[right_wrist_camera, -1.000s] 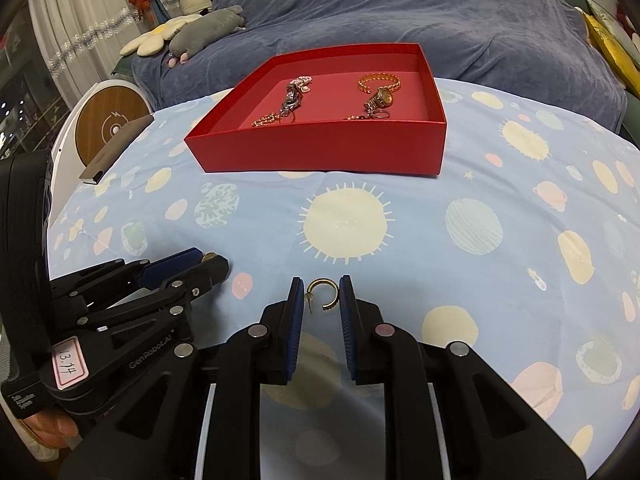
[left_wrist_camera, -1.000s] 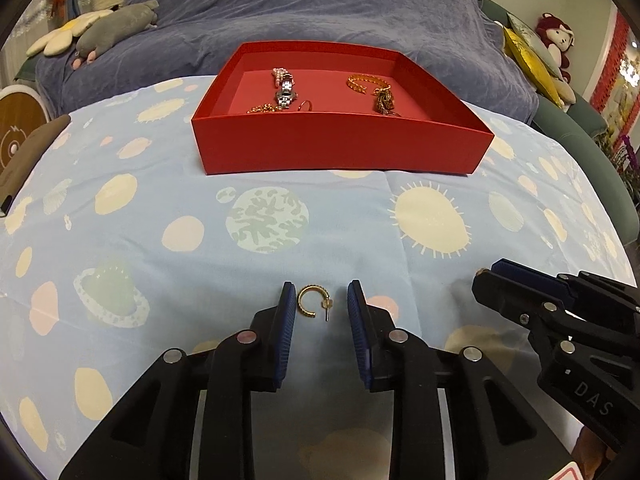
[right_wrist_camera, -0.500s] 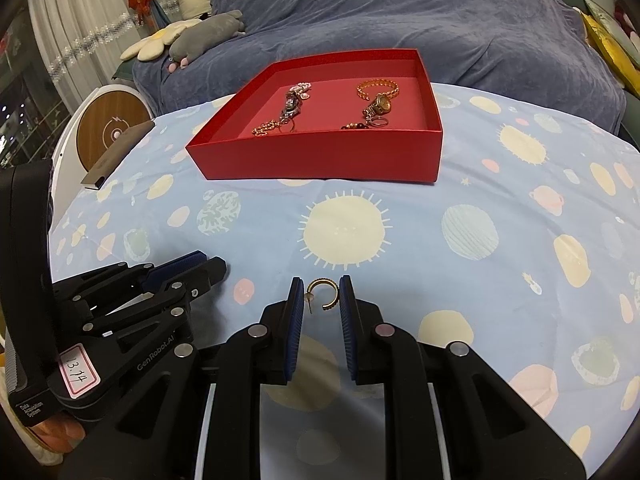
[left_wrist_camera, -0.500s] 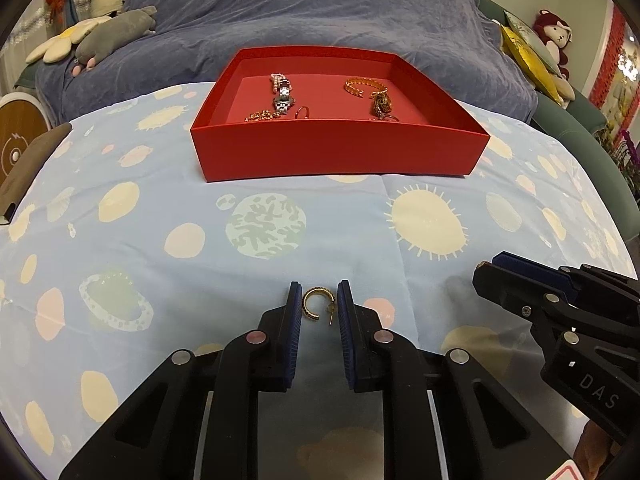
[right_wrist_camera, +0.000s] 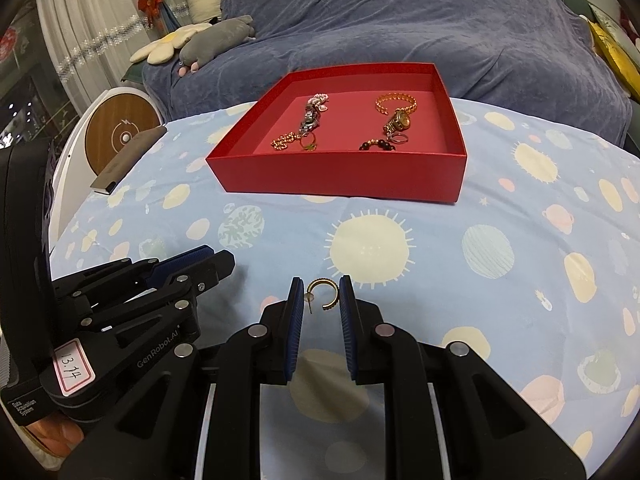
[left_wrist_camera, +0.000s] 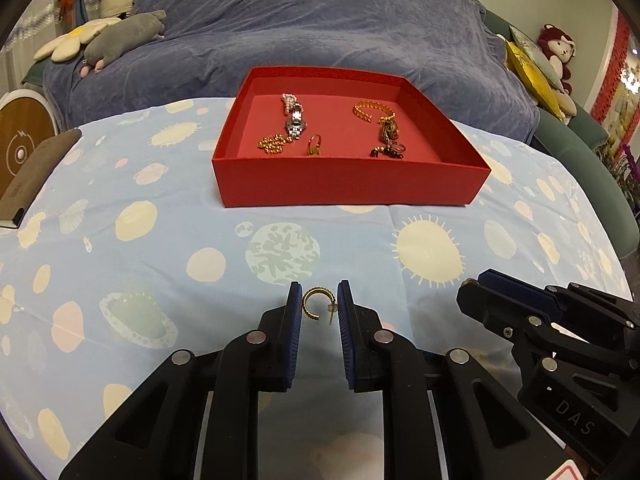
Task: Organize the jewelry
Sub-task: 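Carry both hoop earrings over the red box, then lower the earrings into the red box and open both tools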
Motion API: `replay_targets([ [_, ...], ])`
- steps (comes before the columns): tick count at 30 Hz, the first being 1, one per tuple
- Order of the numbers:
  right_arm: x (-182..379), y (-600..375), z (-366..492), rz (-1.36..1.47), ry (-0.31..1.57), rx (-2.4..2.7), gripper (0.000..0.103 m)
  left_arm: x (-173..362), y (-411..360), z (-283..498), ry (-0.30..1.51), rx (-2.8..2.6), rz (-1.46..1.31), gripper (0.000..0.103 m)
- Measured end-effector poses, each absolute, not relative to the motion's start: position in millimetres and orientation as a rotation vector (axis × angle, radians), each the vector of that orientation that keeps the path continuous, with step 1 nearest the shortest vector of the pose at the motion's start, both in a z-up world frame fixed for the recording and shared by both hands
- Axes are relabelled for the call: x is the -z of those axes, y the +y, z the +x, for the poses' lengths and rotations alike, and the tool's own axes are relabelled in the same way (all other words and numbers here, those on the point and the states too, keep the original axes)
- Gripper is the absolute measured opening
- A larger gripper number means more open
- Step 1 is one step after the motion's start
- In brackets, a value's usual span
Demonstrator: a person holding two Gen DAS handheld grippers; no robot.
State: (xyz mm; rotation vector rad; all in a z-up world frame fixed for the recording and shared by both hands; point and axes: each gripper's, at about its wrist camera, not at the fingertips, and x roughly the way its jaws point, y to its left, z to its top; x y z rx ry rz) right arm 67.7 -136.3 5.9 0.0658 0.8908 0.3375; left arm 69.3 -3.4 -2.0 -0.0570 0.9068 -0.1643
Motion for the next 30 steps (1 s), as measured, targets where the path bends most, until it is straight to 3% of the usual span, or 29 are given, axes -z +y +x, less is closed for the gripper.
replay_targets([
  [20, -56, -138, 135, 0.084, 0.796, -0.301, 0.017, -62, -5, 142, 0.816, 0.197, -0.048, 0.016],
  [30, -53, -128, 200, 0.104, 0.795, -0.281, 0.017, -53, -14, 204, 0.829, 0.168, -0.069, 0.016],
])
